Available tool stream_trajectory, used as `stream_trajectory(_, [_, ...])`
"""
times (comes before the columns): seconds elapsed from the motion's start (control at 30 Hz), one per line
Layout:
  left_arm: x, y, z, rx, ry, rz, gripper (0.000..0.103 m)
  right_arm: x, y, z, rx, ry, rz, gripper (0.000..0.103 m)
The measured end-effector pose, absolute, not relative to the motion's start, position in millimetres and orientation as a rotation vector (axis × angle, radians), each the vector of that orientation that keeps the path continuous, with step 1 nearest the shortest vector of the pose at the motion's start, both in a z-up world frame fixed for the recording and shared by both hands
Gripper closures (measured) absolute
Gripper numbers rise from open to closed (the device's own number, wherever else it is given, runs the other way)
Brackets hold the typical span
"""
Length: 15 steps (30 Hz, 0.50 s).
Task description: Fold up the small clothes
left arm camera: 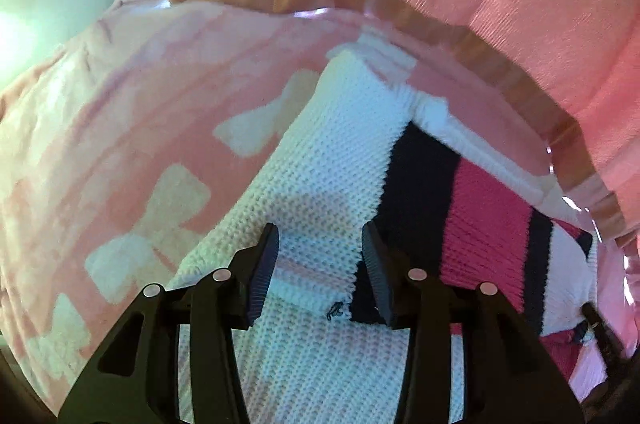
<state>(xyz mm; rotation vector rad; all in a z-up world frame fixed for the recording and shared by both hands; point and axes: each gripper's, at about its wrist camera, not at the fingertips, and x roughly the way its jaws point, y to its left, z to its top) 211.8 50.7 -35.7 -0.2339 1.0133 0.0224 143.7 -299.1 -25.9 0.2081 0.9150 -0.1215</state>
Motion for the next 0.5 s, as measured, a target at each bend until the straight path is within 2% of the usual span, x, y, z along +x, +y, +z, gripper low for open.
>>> stream_trajectory(0.07, [210, 52, -35, -0.215, 1.006, 0.032, 0.057, 146, -293, -31, 0.156, 0.932, -0.122, 0.103])
stream_trajectory(0.13, [216, 53, -46, -0.191, 1.041, 0.034, 0.057, 151, -298, -61, 0.131, 1.025, -0.156, 0.103])
stream_trajectory(0.17, [218, 54, -52, -0.181, 1.059, 0.034, 0.057, 148, -301, -60, 0.153, 0.988, -0.156, 0.103])
stream_trajectory(0.23, [214, 52, -48, -0.167, 1.041, 0.039, 0.057, 147, -303, -48, 0.181, 1.000, -0.157, 0.102])
stream_trajectory(0.43, [186, 44, -10, -0.131, 0.946, 0.012, 0.057, 119, -285, -7, 0.193, 0.884, -0.118, 0.101])
stream_trajectory(0.5, [177, 45, 0, -0.130, 0.932, 0.007, 0.053, 114, -281, -4, 0.216, 0.873, -0.106, 0.101])
